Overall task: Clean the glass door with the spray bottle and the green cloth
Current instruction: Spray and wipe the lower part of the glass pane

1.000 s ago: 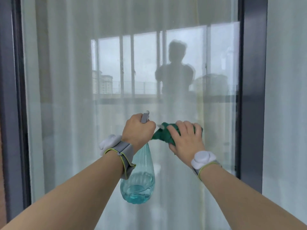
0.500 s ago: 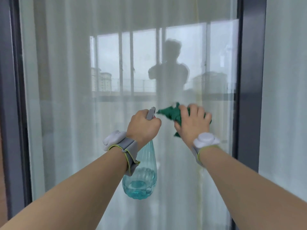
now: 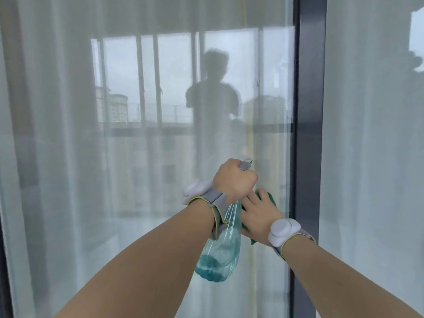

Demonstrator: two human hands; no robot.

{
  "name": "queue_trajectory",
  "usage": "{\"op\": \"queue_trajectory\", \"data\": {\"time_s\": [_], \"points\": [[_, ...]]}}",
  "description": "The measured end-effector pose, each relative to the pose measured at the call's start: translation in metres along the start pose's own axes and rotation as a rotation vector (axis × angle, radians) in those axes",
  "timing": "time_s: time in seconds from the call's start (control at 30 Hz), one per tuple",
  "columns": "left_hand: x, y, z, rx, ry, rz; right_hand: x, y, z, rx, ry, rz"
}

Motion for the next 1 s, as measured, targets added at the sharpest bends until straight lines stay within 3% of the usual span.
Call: {"op": "queue_trajectory", "data": {"time_s": [0.23,0.37,0.53,0.7,0.77,0.87,1.0], "points": [[0.001,0.003,-0.007,-0.044,-0.008,-0.101,-0.013,0.011,0.011,-0.032,0.002,0.006],[0.014,-0.017,-0.014,-0.100,0.002,-0.078,-0.053,0.006,-0.017,-0.034,-0.090,0.013],[0.016,-0.037,-0.023,-0.179,-0.002,-0.032,-0.148,-0.038,-0.087,-0.195,0.457,0.030],[0.016,-0.040,-0.024,-0.216,0.045,-0.013,-0.140,-0.028,-0.083,-0.291,0.665,-0.110],[0.022,-0.040,-0.022,-0.220,0.049,-0.003,-0.104,-0.008,-0.056,-0.246,0.627,-0.140],[0.031,-0.042,-0.018,-0.214,0.010,0.004,-0.051,0.017,-0.018,-0.183,0.406,-0.075],[0.031,-0.054,-0.017,-0.217,-0.001,0.009,-0.074,0.010,-0.037,-0.189,0.212,-0.031]]}}
Point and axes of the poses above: each hand's wrist, its own z-axis away from the middle knuckle, its own y-axis out of the palm, x = y × z, the point moved 1 cm from there along -z, towards the middle knuckle, and after that the axes turned 2 degrees about -y, right-handed, at the moved point
